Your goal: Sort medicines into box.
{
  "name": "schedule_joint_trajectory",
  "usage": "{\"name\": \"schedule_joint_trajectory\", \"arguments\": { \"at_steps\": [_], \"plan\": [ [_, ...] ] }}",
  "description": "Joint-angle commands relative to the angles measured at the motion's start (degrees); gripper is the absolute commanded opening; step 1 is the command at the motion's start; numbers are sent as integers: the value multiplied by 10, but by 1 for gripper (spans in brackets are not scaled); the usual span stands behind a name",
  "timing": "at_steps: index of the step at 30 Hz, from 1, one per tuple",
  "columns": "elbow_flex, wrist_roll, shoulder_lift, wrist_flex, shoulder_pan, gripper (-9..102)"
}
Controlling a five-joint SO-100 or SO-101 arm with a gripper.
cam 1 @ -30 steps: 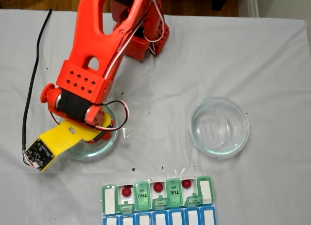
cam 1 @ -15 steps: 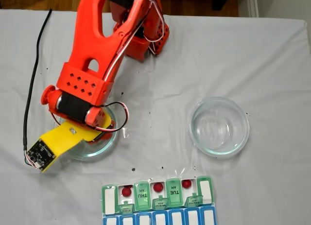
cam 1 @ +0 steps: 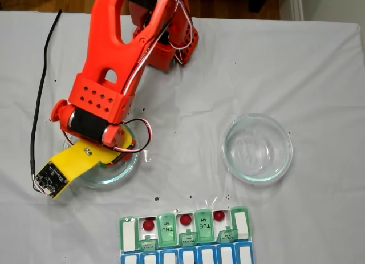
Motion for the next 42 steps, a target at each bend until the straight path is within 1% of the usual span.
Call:
{"name": "schedule_joint_trajectory", "arguments": {
  "at_steps": [1, 18, 42],
  "plan": [
    [-18, -5, 7, -5, 3, 19],
    [-31, -34, 26, 4, 24, 20],
    [-52, -47, 33, 13, 40, 22]
  ]
}}
